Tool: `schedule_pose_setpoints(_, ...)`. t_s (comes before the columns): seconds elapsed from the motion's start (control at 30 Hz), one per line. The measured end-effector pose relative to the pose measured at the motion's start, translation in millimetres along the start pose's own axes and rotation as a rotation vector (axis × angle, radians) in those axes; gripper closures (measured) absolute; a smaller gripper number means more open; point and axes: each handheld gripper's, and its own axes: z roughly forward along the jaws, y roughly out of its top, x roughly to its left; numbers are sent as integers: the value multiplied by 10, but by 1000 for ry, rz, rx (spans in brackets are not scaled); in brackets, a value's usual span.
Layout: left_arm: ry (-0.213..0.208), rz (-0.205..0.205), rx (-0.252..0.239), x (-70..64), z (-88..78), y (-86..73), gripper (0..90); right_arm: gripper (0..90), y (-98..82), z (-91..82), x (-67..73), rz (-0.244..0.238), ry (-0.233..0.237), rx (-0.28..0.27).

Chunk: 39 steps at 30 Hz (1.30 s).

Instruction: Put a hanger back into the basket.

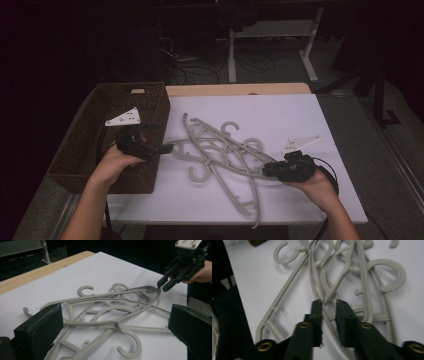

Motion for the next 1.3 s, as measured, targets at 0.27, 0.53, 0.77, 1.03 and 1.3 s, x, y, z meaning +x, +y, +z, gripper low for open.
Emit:
schedule_pose_setpoints(0.27,-2,2,0,-9,9,-1,0,892,-103,156,98,-20,57,102)
schedule_pose_setpoints(0.53,-5,0,-5,-14,4,5,0,893,-136,189,12,-13,-46,154)
schedule_pose_setpoints(0.77,-8,7,1,-31,21,9,0,893,-105,141,-103,7,-114,136)
schedule_pose_setpoints(1.03,-9,9,5,-33,33,6,0,894,-40,114,-207,13,-138,108)
schedule_pose_setpoints(1.3,-8,8,1,-33,26,7,0,894,15,152,-277,10,-172,105)
